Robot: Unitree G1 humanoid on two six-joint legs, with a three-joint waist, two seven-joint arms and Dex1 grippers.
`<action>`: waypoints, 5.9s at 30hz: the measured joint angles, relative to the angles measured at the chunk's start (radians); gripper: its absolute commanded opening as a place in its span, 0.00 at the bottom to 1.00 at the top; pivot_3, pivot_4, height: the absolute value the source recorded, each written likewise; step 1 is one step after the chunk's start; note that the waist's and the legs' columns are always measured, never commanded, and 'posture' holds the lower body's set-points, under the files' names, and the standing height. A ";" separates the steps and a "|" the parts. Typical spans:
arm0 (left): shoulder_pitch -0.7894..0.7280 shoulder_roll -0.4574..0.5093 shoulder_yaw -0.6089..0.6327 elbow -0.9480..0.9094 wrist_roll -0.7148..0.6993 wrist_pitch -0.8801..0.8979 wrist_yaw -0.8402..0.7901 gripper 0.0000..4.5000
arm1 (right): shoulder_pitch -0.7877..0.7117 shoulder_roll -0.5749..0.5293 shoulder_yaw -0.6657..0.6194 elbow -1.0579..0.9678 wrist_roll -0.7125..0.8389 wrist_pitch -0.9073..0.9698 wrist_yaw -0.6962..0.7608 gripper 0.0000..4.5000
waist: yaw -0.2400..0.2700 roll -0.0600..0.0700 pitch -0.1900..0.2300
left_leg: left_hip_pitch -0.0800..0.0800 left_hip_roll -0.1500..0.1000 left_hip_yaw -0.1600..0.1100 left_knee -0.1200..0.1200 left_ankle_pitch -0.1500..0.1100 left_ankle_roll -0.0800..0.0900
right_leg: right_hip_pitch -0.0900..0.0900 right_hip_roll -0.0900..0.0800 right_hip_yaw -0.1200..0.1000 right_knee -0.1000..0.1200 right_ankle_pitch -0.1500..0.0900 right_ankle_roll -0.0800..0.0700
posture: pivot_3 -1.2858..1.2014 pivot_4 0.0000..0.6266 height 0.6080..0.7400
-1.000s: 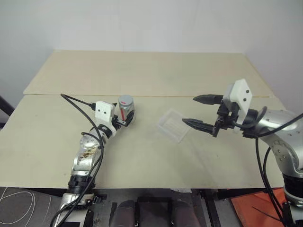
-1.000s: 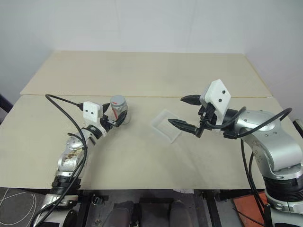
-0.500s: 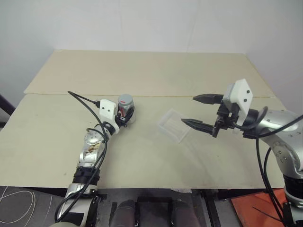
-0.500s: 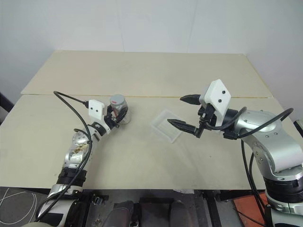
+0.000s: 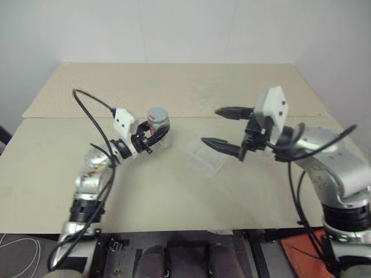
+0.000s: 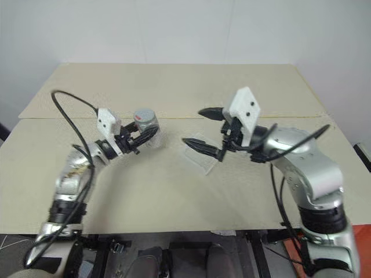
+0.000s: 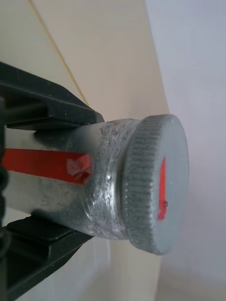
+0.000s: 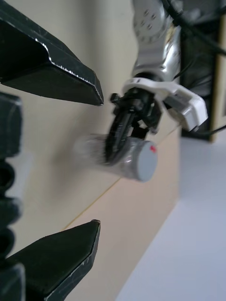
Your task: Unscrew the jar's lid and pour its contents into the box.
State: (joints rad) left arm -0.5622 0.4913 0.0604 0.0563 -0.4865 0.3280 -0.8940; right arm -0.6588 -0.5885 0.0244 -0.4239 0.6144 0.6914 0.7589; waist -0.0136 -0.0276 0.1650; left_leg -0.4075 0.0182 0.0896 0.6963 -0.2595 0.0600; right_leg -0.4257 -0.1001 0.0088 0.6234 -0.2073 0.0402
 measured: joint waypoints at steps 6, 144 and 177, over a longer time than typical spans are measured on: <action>-0.069 0.084 -0.027 -0.026 -0.092 0.117 -0.221 0.43 | -0.101 0.104 0.040 0.049 0.036 0.063 -0.024 1.00 | 0.004 0.000 0.000 | -0.001 -0.001 0.000 0.000 0.000 0.000 | 0.000 0.000 -0.001 0.001 0.000 0.000 | 0.52 0.24 1.00; -0.163 0.031 -0.070 0.087 -0.046 0.036 -0.427 0.43 | -0.231 0.178 0.136 0.188 -0.108 0.030 0.006 0.99 | 0.000 0.000 0.001 | -0.013 0.000 -0.001 0.001 0.002 -0.003 | -0.011 0.004 0.000 0.006 0.000 -0.001 | 0.52 0.24 1.00; -0.142 0.058 -0.057 0.057 -0.051 0.038 -0.443 0.43 | -0.080 -0.021 -0.001 0.091 0.002 0.036 0.081 0.99 | 0.001 0.000 0.001 | -0.013 0.000 -0.001 0.002 0.002 -0.002 | -0.011 0.004 0.000 0.004 0.000 0.000 | 0.52 0.24 1.00</action>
State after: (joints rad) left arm -0.7043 0.5491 0.0036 0.1131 -0.5378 0.3663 -1.3373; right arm -0.7383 -0.6091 0.0235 -0.3331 0.6164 0.7274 0.8400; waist -0.0128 -0.0272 0.1656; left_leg -0.4205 0.0179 0.0883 0.6985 -0.2577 0.0576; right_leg -0.4370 -0.0956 0.0087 0.6277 -0.2070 0.0397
